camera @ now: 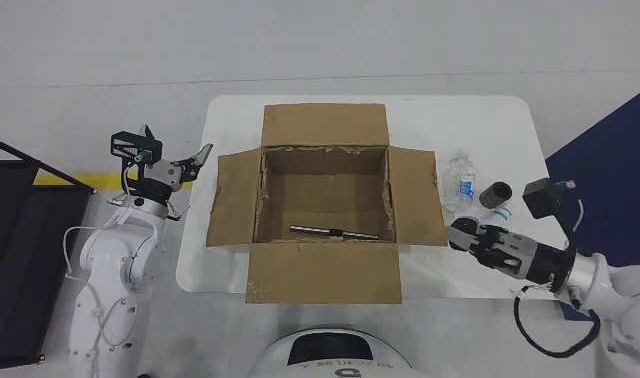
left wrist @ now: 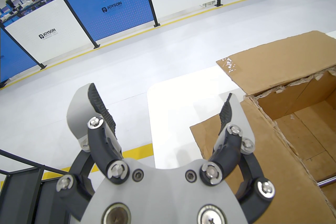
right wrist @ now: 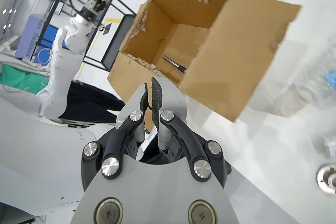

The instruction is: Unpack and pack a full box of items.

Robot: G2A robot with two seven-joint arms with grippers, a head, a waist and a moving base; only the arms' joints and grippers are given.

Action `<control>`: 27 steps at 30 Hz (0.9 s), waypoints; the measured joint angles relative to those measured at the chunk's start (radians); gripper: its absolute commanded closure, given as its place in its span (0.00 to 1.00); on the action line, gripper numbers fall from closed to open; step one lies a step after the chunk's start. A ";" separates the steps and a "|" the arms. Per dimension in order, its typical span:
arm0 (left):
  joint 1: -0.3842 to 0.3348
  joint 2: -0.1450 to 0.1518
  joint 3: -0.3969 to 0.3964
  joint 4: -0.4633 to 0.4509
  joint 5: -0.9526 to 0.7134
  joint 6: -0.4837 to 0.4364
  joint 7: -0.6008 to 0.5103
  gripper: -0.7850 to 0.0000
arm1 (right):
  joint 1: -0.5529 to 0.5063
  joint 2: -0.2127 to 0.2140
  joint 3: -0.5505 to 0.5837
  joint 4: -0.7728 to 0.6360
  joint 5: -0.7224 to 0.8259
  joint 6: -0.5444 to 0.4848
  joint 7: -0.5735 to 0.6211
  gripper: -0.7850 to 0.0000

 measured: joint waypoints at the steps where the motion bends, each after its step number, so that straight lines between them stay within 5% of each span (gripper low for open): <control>1: 0.000 0.000 0.000 0.000 0.000 0.000 0.000 0.00 | 0.026 0.004 -0.041 0.001 -0.007 -0.020 0.010 1.00; 10: 0.000 0.000 0.000 0.000 0.000 0.000 0.000 0.00 | 0.262 0.015 -0.426 0.001 -0.110 -0.017 -0.027 1.00; 23: 0.000 0.000 0.000 0.000 0.000 0.000 0.000 0.00 | 0.256 0.021 -0.407 0.021 -0.178 0.030 -0.019 1.00; 27: 0.000 0.000 0.000 0.000 0.000 0.000 0.000 0.00 | 0.369 0.031 -0.477 0.057 -0.258 0.051 0.058 1.00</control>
